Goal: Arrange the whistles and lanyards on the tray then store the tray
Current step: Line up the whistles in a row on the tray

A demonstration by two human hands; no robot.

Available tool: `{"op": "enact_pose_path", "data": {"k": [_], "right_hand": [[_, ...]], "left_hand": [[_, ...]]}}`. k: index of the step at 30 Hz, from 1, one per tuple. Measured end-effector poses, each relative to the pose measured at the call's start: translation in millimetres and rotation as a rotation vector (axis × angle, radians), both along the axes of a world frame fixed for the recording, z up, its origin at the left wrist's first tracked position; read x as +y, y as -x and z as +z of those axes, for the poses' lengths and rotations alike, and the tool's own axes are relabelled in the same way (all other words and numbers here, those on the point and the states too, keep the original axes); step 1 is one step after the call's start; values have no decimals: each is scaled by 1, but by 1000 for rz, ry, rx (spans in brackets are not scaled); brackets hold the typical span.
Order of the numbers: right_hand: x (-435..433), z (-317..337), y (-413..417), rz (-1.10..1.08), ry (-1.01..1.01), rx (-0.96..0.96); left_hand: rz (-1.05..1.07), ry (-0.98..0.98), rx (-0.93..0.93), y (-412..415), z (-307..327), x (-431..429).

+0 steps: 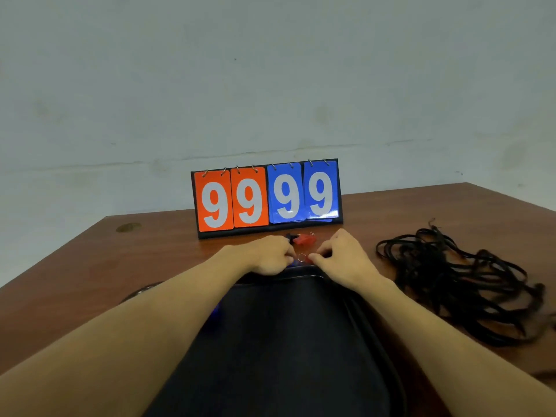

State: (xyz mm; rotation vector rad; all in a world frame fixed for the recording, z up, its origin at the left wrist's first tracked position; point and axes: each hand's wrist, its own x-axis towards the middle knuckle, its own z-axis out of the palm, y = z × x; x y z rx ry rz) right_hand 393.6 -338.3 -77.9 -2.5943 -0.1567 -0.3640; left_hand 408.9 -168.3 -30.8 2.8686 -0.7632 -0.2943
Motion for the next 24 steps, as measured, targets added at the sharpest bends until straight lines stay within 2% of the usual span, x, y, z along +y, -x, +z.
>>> {"op": "enact_pose_path", "data": {"k": [3,8,17,22,24], "right_hand": [[-1,-2,-7,20,-65,38],[2,-2,-15,-13,-131,74],[-4,5,-2,-70,60,-35],[6,10,18,-19,225,15],[7,11,19,-64,183,40]], "left_hand": [[14,10,15,-5,-4,-5],[85,161,27,-11,-5,-3],[137,323,-116,-2,11,8],[162,463,-148,35,36,32],[172,491,-146,48,41,45]]}}
